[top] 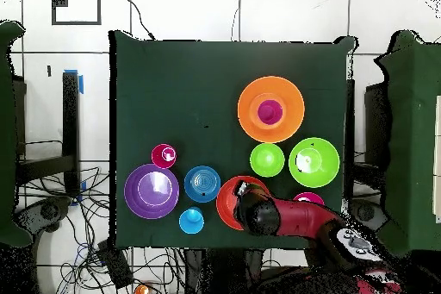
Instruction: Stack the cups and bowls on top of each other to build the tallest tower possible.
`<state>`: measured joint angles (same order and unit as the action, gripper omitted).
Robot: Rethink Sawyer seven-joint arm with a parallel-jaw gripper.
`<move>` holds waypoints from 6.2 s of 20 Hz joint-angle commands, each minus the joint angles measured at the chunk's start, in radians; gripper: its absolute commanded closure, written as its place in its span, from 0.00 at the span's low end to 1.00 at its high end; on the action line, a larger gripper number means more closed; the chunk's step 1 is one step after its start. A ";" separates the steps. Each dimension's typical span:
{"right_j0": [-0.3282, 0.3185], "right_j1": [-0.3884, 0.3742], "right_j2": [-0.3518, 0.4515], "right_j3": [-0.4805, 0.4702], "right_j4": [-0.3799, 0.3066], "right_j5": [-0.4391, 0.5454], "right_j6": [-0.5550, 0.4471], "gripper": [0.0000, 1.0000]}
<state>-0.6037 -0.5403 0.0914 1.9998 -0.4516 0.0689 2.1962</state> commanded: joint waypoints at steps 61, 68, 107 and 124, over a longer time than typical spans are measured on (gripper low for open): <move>-0.095 -0.147 0.266 -0.084 -0.074 0.210 -0.062 0.00; -0.056 -0.121 0.265 -0.111 -0.061 0.185 -0.011 0.00; 0.124 0.044 -0.010 -0.290 -0.117 0.156 0.022 0.00; 0.118 0.010 -0.008 -0.299 -0.076 0.193 -0.017 0.00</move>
<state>-0.4917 -0.5235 0.0508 1.7708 -0.5275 0.1541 2.1962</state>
